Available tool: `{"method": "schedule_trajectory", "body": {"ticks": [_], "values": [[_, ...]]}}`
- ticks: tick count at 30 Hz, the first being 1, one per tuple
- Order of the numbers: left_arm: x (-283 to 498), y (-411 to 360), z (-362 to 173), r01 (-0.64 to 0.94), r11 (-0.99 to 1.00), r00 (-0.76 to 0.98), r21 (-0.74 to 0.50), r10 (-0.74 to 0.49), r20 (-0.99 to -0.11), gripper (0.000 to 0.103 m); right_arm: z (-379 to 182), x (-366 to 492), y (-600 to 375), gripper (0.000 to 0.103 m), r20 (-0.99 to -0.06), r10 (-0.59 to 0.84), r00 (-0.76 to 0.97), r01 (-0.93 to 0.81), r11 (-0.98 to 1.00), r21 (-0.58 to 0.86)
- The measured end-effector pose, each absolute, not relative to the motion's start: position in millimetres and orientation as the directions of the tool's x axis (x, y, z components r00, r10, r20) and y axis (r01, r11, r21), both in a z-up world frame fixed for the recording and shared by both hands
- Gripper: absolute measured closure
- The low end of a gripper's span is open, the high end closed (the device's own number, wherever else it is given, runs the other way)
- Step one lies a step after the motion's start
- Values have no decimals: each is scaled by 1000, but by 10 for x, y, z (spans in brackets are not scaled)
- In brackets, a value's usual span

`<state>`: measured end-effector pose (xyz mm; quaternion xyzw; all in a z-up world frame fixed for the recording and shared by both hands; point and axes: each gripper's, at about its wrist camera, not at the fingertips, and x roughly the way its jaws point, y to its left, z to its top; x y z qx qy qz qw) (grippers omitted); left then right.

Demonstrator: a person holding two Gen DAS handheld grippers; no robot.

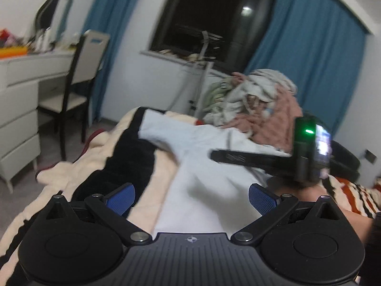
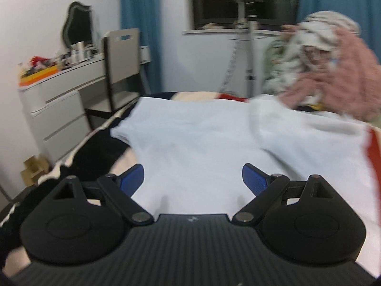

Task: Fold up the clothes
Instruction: 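Grasp the T-shirt's other side with the right gripper and lift it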

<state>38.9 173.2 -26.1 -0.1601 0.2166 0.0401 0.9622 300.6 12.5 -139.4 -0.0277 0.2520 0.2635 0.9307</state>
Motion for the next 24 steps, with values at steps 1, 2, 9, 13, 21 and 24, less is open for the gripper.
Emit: {"method": "schedule_trajectory", "body": {"ticks": [1,2,9,13,21,24], "values": [[410,1765,-278,-167,940,906,-298,26,-423,0,-1450,3125,294,12,-479,498,723,-531,844,76],[432,1797,-296,-187,934,908,-306,45,-417,0,-1503,3240,461,12,-474,519,711,-558,827,68],[662,1935,-479,-296,901,890,-318,139,-435,0,-1842,3739,1493,16,-482,516,708,-641,756,-132],[751,1996,-544,-357,885,875,-299,204,-438,0,-1972,3895,1703,30,-457,425,781,-568,788,-239],[889,2099,-633,-446,851,836,-277,287,-467,0,-1637,4071,1511,94,-360,372,855,-471,847,-245],[866,2036,-582,-428,864,849,-264,285,-445,0,-1349,3992,1058,94,-243,375,895,-425,882,-202]]}}
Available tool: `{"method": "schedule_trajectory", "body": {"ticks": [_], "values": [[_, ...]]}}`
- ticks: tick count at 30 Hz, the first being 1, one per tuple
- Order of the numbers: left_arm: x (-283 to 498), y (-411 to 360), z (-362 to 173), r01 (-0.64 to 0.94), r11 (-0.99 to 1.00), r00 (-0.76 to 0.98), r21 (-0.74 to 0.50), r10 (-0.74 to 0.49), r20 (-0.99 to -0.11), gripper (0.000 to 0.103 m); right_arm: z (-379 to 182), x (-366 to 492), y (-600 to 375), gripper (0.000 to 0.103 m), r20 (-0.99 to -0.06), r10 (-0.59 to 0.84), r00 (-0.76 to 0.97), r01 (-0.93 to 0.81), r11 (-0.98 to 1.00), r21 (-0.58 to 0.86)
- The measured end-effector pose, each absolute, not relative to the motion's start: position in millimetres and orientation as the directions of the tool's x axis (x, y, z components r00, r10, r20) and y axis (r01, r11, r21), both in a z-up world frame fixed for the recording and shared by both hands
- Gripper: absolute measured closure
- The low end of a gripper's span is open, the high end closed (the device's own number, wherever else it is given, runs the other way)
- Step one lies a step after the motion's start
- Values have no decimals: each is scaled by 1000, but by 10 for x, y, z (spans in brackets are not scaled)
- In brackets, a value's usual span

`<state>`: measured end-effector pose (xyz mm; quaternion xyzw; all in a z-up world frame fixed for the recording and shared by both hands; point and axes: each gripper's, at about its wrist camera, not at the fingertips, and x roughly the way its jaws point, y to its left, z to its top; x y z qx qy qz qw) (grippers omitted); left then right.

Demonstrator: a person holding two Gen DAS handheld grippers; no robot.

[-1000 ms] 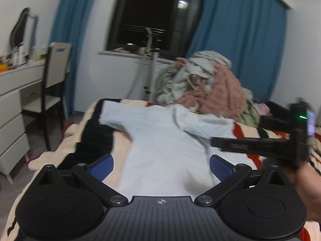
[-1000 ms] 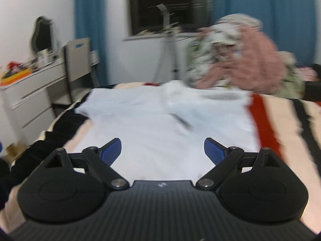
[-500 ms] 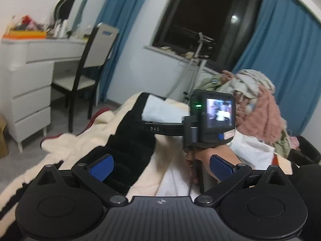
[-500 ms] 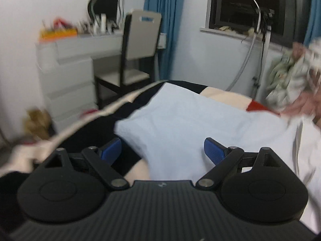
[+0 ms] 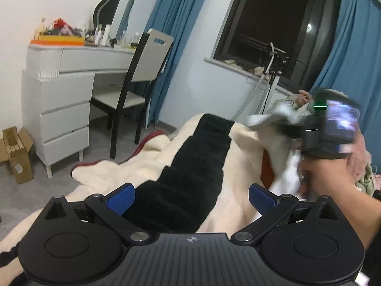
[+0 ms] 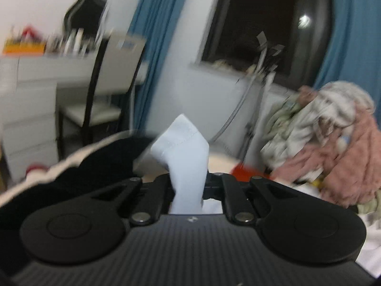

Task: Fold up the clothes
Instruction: 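Grasp the T-shirt's other side with the right gripper and lift it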

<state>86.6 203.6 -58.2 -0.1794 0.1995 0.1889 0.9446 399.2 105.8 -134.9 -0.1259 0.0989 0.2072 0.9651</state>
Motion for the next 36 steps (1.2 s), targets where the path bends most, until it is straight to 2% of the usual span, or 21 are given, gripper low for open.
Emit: {"method": "schedule_trajectory", "body": {"ticks": [3,6,8,11,16,17,18,20,21,28,36], "values": [[830,1922,-533,-388,887,868,-252,260,-423,0,-1087,3948,343,95,-124,314,941,-324,943,-76],[775,1756,-495,-322,914,893,-246,206,-401,0,-1052,4004,-409,95,-101,176,979,-174,984,31],[743,1626,-490,-276,932,907,-234,172,-385,0,-1151,4079,-879,95,-133,75,988,-64,994,84],[763,1468,-529,-224,953,917,-204,136,-375,0,-1438,4216,-1467,94,-232,-38,972,74,987,146],[949,1298,-693,-195,967,906,-164,113,-409,0,-1949,4351,-1941,89,-373,-77,925,165,963,211],[985,1280,-723,-194,967,903,-163,111,-416,0,-2005,4353,-1998,74,-386,-77,919,180,954,239],[1019,1263,-750,-193,968,900,-162,109,-422,0,-2031,4356,-2022,45,-393,-80,916,192,948,253],[1073,1245,-782,-196,969,897,-151,114,-428,0,-2051,4355,-2042,12,-394,-60,917,180,944,275],[1100,1236,-798,-197,969,895,-146,117,-431,0,-2050,4348,-2047,14,-392,-49,919,170,944,282],[1215,1141,-866,-190,978,889,-89,133,-438,0,-1727,4010,-1965,14,-377,-2,926,91,972,217],[902,1038,-679,-111,985,898,-130,43,-437,0,-1190,3023,-2048,14,-326,42,944,29,978,207]]}}
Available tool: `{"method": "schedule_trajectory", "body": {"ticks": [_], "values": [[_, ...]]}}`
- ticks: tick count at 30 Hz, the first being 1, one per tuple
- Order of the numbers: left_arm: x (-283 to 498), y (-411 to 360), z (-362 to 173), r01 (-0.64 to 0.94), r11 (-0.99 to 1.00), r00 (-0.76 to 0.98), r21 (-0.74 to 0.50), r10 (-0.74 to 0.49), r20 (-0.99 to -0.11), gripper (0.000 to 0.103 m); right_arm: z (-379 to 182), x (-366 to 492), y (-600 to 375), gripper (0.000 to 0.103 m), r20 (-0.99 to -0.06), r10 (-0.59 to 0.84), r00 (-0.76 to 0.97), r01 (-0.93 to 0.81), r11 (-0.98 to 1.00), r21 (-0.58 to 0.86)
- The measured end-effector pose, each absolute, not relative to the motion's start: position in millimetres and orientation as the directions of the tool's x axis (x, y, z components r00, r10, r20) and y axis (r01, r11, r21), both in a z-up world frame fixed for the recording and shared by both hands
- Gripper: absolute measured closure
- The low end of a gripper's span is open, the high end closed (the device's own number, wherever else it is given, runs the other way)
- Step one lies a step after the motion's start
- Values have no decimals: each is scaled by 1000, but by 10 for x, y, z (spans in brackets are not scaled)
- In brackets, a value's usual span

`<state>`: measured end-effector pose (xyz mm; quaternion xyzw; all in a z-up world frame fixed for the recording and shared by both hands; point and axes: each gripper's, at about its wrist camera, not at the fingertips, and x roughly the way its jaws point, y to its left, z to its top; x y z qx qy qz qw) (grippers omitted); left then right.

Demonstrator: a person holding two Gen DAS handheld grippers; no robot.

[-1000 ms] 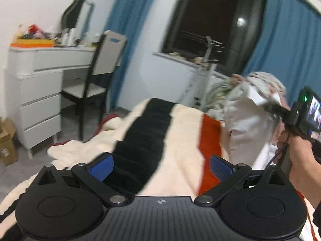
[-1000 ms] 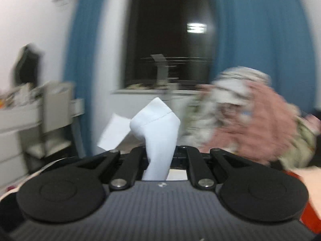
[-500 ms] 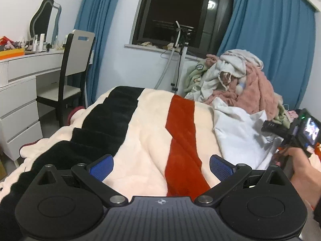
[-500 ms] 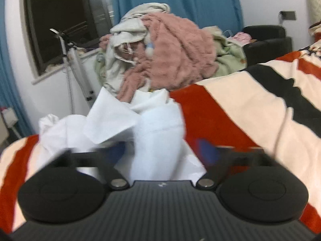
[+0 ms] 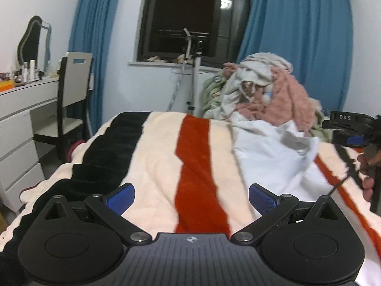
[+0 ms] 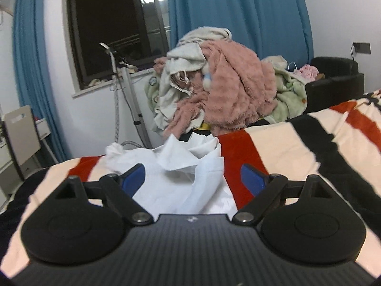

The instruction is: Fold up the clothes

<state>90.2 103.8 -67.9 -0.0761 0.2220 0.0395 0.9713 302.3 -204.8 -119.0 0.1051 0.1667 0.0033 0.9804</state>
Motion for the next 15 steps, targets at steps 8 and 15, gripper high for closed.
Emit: {"method": "schedule_trajectory", "body": {"ticks": [8,15], "values": [[591,936,-495,-32,985,900,-171,-46,-433,0,-883,1852,-2103,14,-285,80,955,-30,984,177],[394,900,-446,-35,985,896,-168,-44,-441,0,-861,1025,-2135,14,-313,111,943,-55,982,181]]}}
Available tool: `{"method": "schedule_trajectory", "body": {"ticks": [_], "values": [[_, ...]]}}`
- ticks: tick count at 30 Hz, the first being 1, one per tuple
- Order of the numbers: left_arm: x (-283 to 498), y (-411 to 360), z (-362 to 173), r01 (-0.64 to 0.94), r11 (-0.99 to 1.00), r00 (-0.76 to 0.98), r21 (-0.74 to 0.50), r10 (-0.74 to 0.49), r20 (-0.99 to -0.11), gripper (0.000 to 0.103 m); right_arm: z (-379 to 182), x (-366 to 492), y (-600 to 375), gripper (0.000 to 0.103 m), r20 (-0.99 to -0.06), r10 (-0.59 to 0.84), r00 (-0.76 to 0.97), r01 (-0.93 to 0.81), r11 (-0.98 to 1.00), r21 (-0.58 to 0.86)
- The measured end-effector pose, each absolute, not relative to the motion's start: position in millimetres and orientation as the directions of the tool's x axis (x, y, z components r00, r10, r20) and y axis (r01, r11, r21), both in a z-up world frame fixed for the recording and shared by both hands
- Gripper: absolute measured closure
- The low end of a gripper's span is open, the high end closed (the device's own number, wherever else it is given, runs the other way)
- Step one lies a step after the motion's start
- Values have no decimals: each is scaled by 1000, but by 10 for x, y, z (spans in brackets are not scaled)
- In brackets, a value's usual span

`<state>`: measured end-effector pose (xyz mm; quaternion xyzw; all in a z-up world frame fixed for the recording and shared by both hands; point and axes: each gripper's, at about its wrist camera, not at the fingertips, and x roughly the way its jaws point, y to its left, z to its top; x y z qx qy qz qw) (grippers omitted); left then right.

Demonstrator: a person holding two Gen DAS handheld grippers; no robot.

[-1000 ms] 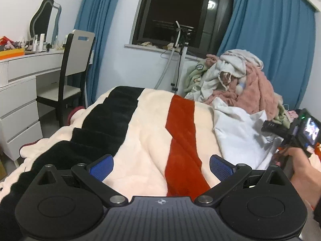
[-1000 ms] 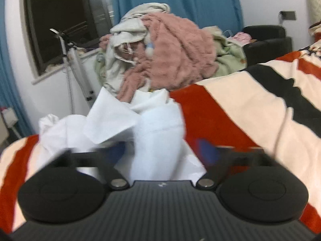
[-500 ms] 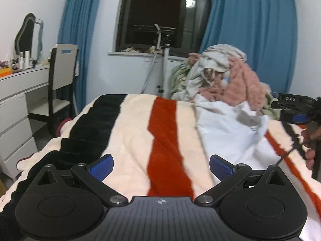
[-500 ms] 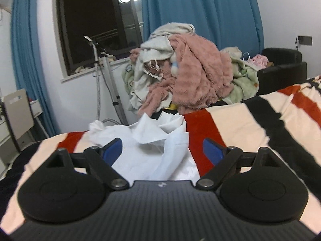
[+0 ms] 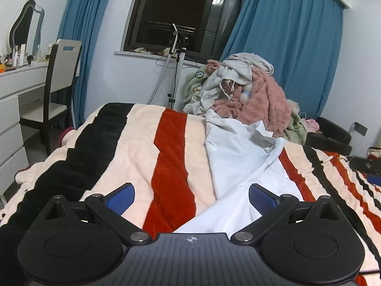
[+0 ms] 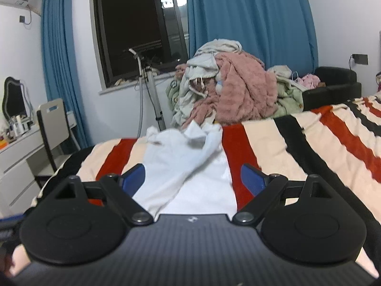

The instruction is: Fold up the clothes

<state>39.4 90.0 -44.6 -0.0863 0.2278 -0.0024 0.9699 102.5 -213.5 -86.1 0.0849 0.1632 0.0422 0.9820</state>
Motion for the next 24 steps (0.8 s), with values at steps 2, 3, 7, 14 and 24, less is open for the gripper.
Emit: {"method": "schedule_trajectory", "body": {"ticks": [2,3,7,14,24], "values": [[339,891,-435,-36,985,895,-168,-43,-445,0,-873,827,-2143,14,-323,112,940,-57,983,175],[322,893,-444,-42,985,892,-167,-38,-450,0,-887,753,-2160,14,-323,104,941,-51,984,168],[278,907,-452,-58,984,887,-166,-25,-461,0,-950,479,-2238,14,-331,91,939,-37,985,166],[364,833,-515,-60,989,864,-134,-15,-504,0,-1074,117,-2240,14,-326,76,942,-30,989,142],[536,1406,-699,-274,905,771,-325,5,-637,1,-1162,160,-2367,14,-361,73,930,8,976,217]]}}
